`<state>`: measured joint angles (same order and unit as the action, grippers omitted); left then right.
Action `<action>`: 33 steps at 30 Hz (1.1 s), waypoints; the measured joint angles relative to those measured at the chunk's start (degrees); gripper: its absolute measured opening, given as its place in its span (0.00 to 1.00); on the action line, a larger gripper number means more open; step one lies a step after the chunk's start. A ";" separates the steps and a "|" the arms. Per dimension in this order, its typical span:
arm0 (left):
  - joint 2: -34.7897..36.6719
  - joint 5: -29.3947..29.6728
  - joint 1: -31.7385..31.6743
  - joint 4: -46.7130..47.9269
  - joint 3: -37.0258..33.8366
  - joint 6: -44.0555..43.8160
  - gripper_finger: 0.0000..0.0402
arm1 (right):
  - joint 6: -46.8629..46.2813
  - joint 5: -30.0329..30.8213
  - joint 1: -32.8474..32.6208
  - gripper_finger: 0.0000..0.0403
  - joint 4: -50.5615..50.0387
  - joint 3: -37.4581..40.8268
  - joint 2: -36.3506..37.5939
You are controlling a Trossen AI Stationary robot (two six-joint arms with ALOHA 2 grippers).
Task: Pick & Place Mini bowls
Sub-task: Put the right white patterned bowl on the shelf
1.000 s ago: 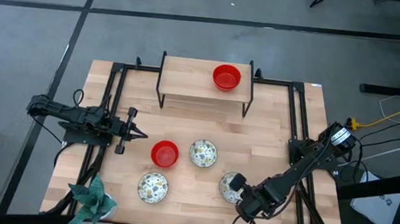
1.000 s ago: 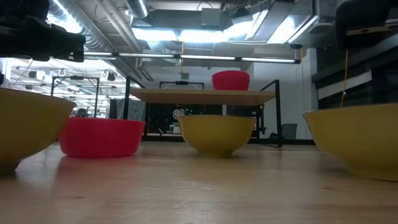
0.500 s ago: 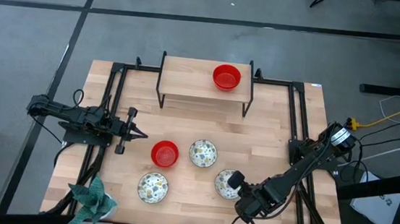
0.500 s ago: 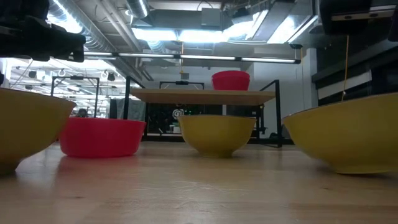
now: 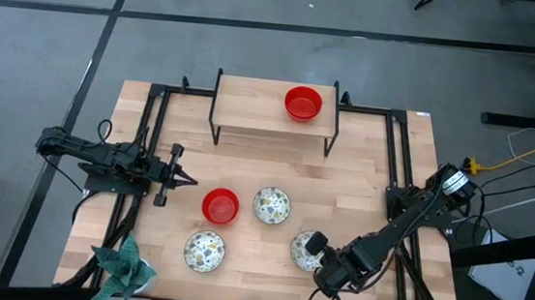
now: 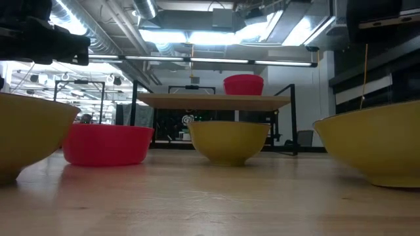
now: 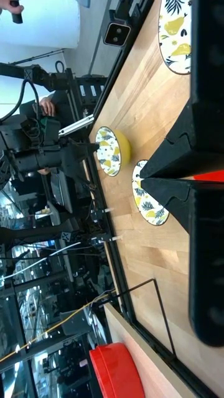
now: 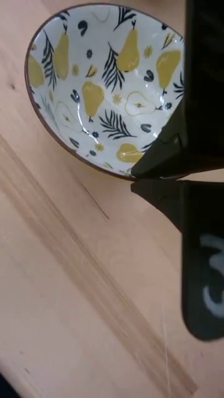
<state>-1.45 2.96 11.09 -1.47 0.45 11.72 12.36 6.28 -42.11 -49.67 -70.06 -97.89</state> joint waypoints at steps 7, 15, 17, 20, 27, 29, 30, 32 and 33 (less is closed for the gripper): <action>0.02 0.00 0.01 -0.01 0.01 0.01 0.01 | -0.11 -1.13 -0.02 0.18 0.04 0.00 -0.09; 0.01 0.00 0.02 0.00 0.01 -0.01 0.01 | -0.11 -0.83 -0.02 0.21 0.11 0.00 -0.09; 0.02 0.00 0.02 0.01 0.02 -0.01 0.01 | -0.11 -0.73 -0.02 0.21 0.11 0.00 -0.09; 0.02 0.00 0.01 0.00 0.02 0.01 0.01 | -0.07 -1.49 -0.04 0.21 0.80 0.30 -0.09; 0.00 0.00 0.02 -0.01 0.02 0.01 0.01 | 0.04 -1.47 -0.04 0.21 2.38 2.38 -0.07; 0.00 0.00 0.02 -0.01 0.00 -0.01 0.01 | 0.07 -1.39 -0.04 0.21 3.24 2.94 -0.07; 0.00 0.00 0.02 0.01 0.02 0.01 0.01 | 0.07 -1.37 -0.02 0.21 3.44 3.23 -0.07; 0.00 0.00 0.02 0.00 0.01 0.01 0.01 | 0.31 -1.35 -0.02 0.21 4.23 3.99 -0.07; 0.01 0.00 0.01 0.00 0.01 0.00 0.01 | 0.40 -1.35 -0.02 0.21 4.40 4.25 -0.07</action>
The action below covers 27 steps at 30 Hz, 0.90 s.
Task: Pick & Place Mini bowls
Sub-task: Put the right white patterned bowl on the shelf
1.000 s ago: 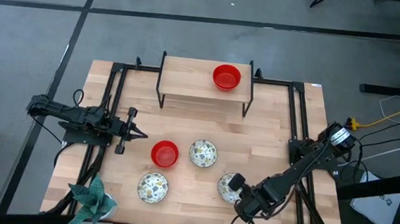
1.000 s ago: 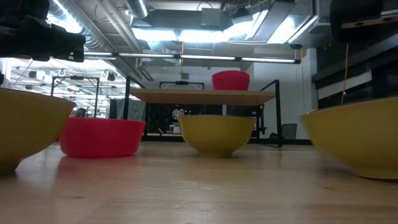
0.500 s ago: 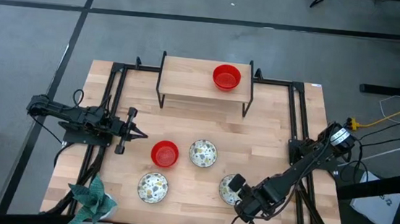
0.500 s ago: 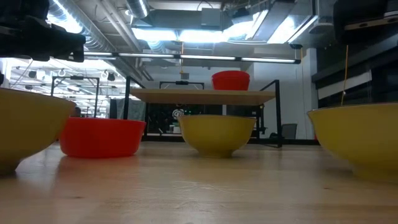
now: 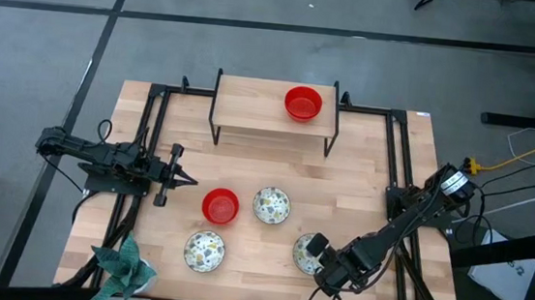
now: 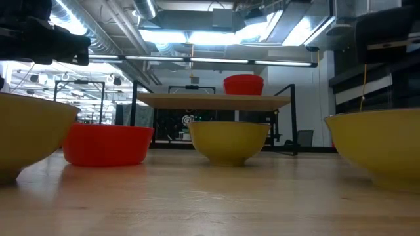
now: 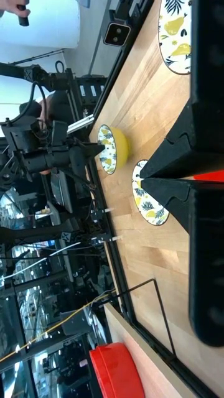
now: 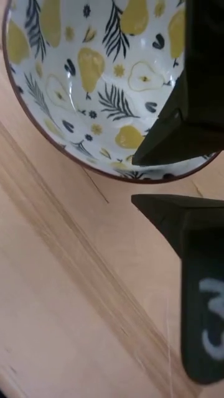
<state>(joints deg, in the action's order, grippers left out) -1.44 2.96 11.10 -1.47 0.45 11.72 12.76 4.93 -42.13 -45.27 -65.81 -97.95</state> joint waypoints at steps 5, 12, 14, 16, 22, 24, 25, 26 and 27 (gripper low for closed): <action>0.01 0.00 -0.01 0.00 0.02 0.00 0.01 | 0.98 0.02 0.00 0.18 0.34 0.41 0.00; 0.00 0.00 -0.01 0.01 0.00 -0.01 0.01 | 1.51 2.59 0.00 0.04 0.79 0.17 0.44; 0.00 0.00 0.00 -0.01 0.01 0.00 0.01 | 1.63 2.59 0.09 0.05 0.65 0.19 0.33; -0.01 0.00 -0.01 0.00 0.02 0.00 0.01 | 1.90 3.02 0.07 0.04 0.63 0.21 0.24; -0.01 0.00 -0.01 -0.01 0.02 0.01 0.01 | 2.69 3.43 0.14 0.04 0.72 0.25 0.24; 0.00 0.00 0.00 -0.01 0.00 0.00 0.01 | 2.70 3.49 0.17 0.04 0.74 0.25 0.24; -0.01 0.00 0.02 -0.01 0.00 0.00 0.01 | 2.70 3.62 0.17 0.04 0.78 0.27 0.22; 0.00 0.00 0.00 -0.01 0.00 -0.01 0.01 | 2.70 3.92 0.15 0.04 0.80 0.27 0.22; -0.01 0.00 0.00 0.00 0.01 -0.01 0.01 | 2.72 4.15 0.15 0.04 0.80 0.27 0.20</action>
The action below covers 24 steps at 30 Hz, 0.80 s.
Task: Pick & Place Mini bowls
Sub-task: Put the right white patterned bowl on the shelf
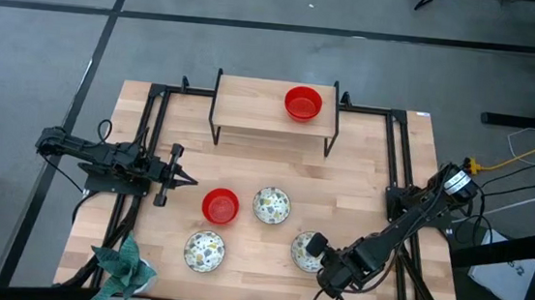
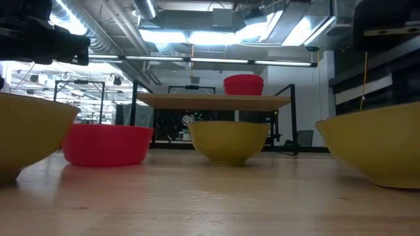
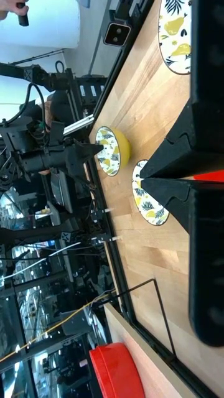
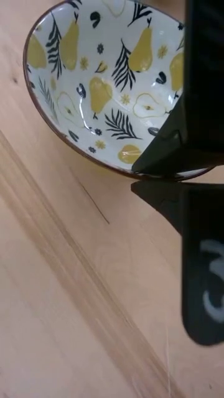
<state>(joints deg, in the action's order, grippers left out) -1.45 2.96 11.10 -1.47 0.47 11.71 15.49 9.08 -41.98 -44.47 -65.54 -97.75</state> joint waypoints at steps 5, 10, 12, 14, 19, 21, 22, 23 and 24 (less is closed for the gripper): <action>0.01 0.00 0.00 0.00 -0.01 0.00 0.01 | 0.02 0.50 0.04 0.04 0.15 -0.02 -0.05; 0.02 0.00 -0.01 0.00 -0.02 0.02 0.01 | 0.02 2.98 0.06 0.03 -0.89 -0.96 -0.20; 0.02 0.00 0.01 0.02 0.00 0.02 0.01 | -0.02 2.74 0.09 0.03 -1.67 -2.15 -0.32; 0.00 0.00 -0.01 0.00 0.00 0.00 0.01 | 0.21 2.35 0.15 0.03 -2.39 -3.50 -0.42; 0.02 0.00 -0.01 0.00 0.00 0.00 0.01 | 2.91 2.64 0.96 0.02 -3.68 -6.58 -0.40; 0.00 0.00 -0.01 0.01 -0.01 0.01 0.01 | 3.44 3.45 1.68 0.02 -4.30 -7.94 -0.40; 0.02 0.00 -0.01 0.00 0.00 0.01 0.01 | 3.69 4.25 1.94 0.02 -4.74 -8.81 -0.40; 0.02 0.00 -0.01 0.00 0.00 0.00 0.01 | 4.44 5.06 2.28 0.02 -5.33 -9.63 -0.40; 0.02 0.00 -0.01 0.00 -0.02 0.00 0.01 | 4.74 6.01 2.60 0.02 -6.27 -10.52 -0.40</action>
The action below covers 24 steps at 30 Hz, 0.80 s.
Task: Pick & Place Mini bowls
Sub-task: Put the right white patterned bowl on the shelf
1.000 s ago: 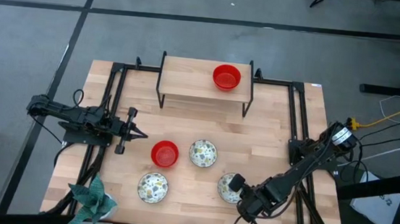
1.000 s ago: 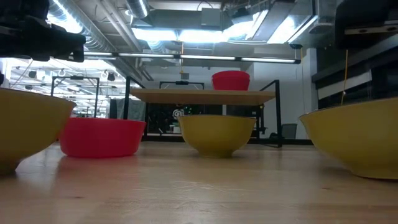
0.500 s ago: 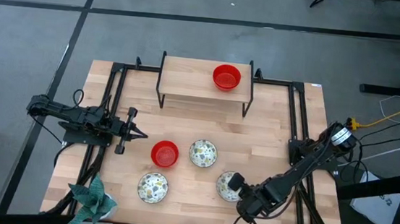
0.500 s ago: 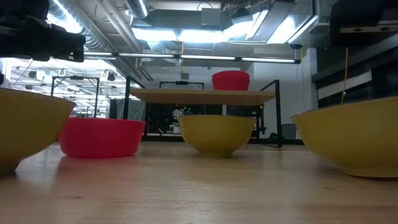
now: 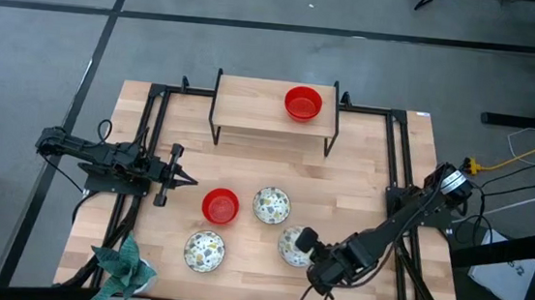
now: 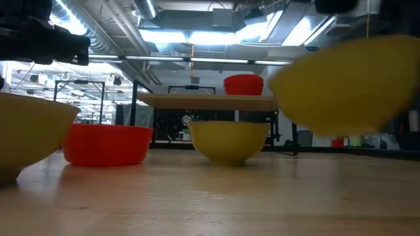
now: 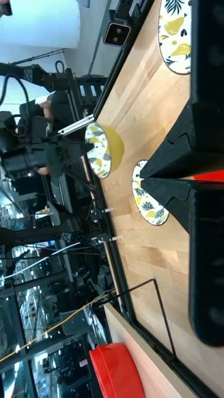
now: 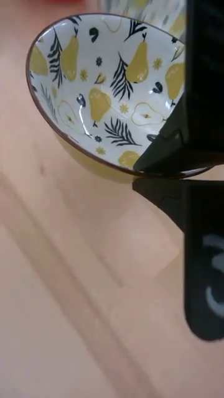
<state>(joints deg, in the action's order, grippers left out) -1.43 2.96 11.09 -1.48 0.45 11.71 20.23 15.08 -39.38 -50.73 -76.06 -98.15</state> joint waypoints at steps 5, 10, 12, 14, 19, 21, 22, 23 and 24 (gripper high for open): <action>-0.02 0.00 0.02 0.02 0.00 0.00 0.01 | 3.62 2.75 2.17 0.02 -2.35 -4.73 0.04; -0.01 0.00 0.00 0.00 0.01 0.02 0.01 | 8.62 3.33 6.00 0.02 -3.96 -10.21 0.11; -0.01 0.00 0.01 0.00 0.02 0.01 0.01 | 10.44 3.33 7.88 0.02 -4.82 -12.58 0.11; 0.00 0.00 0.01 0.00 0.02 0.00 0.01 | 12.59 3.13 9.92 0.02 -5.41 -15.15 0.11; 0.00 0.00 0.02 0.00 0.01 0.00 0.01 | 18.68 1.98 15.07 0.02 -6.07 -21.82 0.21; 0.00 0.00 0.01 0.00 0.01 0.01 0.01 | 19.82 -0.03 17.24 0.02 -6.66 -24.21 0.23; -0.01 0.00 0.02 0.00 0.01 0.00 0.01 | 20.40 -0.84 18.29 0.02 -6.89 -25.31 0.22; -0.01 0.00 0.02 0.00 0.01 0.00 0.01 | 21.31 -1.65 19.34 0.02 -7.13 -26.29 0.22; -0.01 0.00 0.01 0.01 0.02 0.00 0.01 | 22.11 -2.32 20.39 0.02 -7.38 -27.17 0.24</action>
<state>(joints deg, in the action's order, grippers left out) -1.45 2.96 11.10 -1.47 0.46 11.71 42.34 12.76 -18.99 -58.12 -103.23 -97.91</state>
